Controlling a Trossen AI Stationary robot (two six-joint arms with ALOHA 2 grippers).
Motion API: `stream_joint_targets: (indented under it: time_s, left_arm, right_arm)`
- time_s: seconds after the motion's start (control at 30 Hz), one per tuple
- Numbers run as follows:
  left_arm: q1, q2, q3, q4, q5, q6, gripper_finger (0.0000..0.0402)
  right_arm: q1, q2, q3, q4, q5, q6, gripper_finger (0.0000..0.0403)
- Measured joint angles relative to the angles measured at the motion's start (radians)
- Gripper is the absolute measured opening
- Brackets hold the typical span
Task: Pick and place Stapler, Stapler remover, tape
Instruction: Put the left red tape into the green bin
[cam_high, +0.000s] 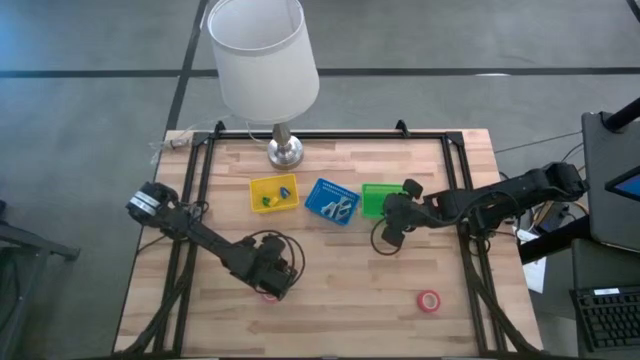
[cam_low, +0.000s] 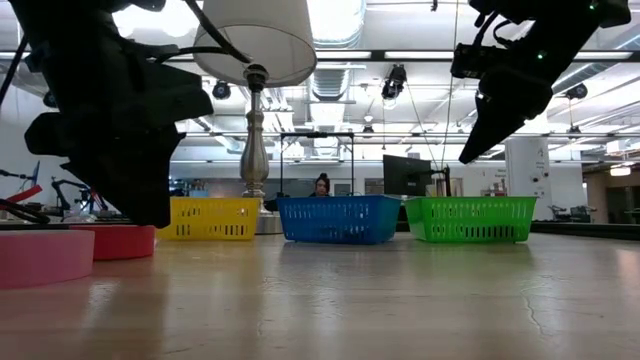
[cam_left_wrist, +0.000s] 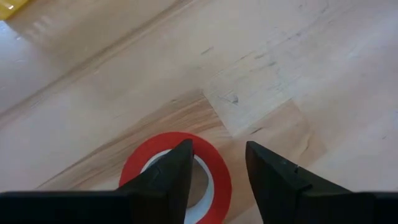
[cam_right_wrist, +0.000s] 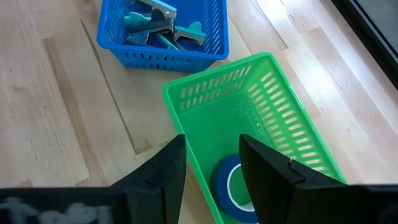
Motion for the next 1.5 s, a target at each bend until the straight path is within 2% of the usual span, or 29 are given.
stream_joint_targets:
  time_s: [0.2,0.57,0.83,1.13,1.5]
  left_arm:
    - [0.001,0.003,0.032,-0.024,0.025,0.057,0.0154]
    - [-0.001,0.004,0.056,-0.046,0.02,0.01,0.0153]
    - [-0.001,0.003,0.033,-0.046,0.043,-0.085,0.0151]
    - [-0.002,0.006,0.024,-0.041,0.044,-0.101,0.0151]
    - [-0.001,0.016,-0.049,0.062,0.056,-0.099,0.0149]
  right_arm:
    - [0.0,0.0,0.0,0.0,0.0,0.0,0.0141]
    - [0.0,0.0,0.0,0.0,0.0,0.0,0.0146]
    - [0.0,0.0,0.0,0.0,0.0,0.0,0.014]
    - [0.0,0.0,0.0,0.0,0.0,0.0,0.0145]
    - [0.0,0.0,0.0,0.0,0.0,0.0,0.014]
